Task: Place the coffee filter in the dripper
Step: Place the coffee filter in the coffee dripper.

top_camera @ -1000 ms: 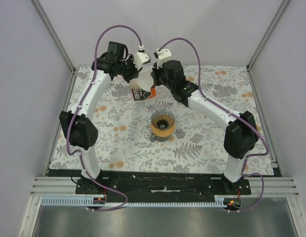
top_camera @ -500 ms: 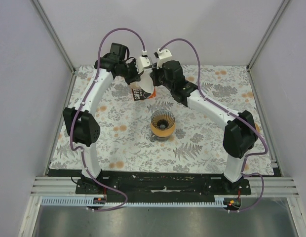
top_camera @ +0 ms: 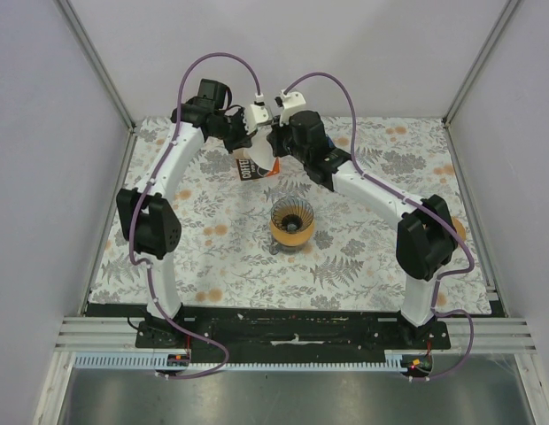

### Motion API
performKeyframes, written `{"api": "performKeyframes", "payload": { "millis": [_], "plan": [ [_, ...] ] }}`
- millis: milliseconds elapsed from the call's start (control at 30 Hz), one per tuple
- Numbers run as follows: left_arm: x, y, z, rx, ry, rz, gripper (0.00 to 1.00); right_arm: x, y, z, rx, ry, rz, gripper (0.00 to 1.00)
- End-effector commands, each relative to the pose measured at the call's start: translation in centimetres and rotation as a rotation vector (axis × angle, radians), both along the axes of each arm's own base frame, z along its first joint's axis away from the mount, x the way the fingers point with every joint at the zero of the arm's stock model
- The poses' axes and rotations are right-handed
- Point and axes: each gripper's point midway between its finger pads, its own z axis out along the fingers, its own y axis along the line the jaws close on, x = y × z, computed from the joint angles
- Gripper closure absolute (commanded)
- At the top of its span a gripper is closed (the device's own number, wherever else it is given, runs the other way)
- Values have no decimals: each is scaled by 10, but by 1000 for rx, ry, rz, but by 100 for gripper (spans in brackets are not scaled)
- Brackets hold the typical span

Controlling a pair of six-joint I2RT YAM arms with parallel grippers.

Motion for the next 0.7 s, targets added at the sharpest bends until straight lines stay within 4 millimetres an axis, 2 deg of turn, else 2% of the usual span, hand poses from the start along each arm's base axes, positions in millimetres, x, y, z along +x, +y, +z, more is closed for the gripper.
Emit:
{"api": "performKeyframes", "payload": {
  "millis": [0,133,200,267,333,667],
  "plan": [
    [5,-4,-5,0,-21,-59,98,5,7,25,59,-50,8,100],
    [7,-2,-15,14,-2,-50,97,4,9,23,61,-43,14,100],
    [9,-2,-15,13,-2,-41,86,5,9,24,60,-45,15,100],
    [9,-3,-9,4,-8,-39,66,5,8,24,62,-44,13,100],
    [7,-4,-5,-7,-10,-41,57,5,8,24,60,-45,12,100],
    [4,-4,28,-79,-45,-17,32,4,6,27,59,-52,10,100]
  ]
}}
